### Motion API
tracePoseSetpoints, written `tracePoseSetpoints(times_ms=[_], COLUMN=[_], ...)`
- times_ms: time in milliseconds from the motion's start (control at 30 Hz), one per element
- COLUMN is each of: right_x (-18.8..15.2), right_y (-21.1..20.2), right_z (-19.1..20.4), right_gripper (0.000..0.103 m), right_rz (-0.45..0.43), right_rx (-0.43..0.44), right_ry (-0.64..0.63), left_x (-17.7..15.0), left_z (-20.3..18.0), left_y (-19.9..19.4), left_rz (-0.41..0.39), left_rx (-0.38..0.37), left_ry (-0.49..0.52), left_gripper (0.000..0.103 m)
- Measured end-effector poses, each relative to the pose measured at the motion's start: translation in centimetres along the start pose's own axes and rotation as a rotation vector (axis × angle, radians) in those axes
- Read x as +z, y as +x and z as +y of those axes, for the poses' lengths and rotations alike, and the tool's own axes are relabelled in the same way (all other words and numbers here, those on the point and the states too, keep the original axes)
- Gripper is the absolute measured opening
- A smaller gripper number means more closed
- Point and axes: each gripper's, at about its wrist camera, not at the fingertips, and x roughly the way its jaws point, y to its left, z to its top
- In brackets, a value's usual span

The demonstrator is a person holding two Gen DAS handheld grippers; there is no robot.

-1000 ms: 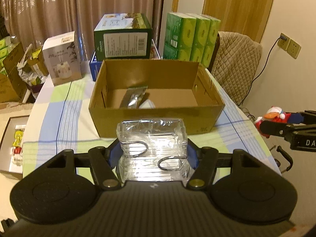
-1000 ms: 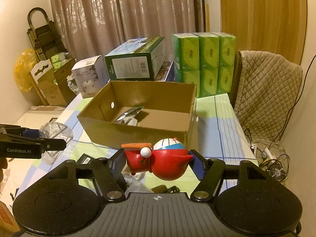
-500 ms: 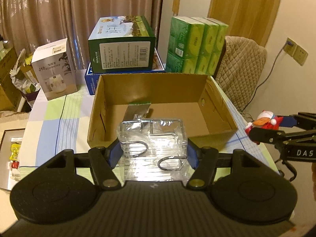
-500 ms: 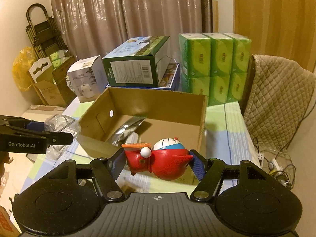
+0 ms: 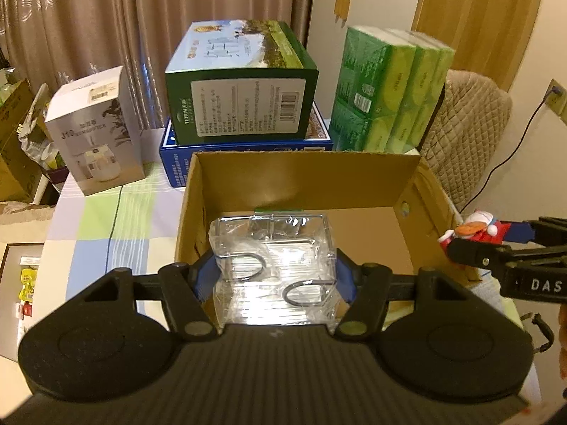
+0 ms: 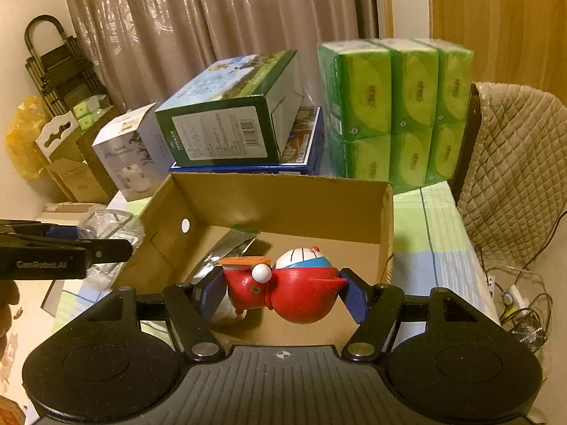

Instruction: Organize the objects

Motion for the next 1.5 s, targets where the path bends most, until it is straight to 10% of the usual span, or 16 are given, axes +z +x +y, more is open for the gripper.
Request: tracePoseSetpoints(times_ms=[1000,1500], right_x=[-0.3,-1.8], right_y=[2.5,-4.7], right_z=[-1.9,-2.1], right_gripper=[0.072,0.082], right_rz=[-0.006,-0.116], right_rx=[-0.015,-0.010], right_ry=[0.085,0.119], left_x=[-0.8,-4.1], left_z=[1.8,0.8], left_y=[1.9,-2.9], left_rz=[-0.020,-0.047], left_rx=[0.009,0.000], left_ry=[-0.025,-0.038], left_gripper=[0.079,0.087])
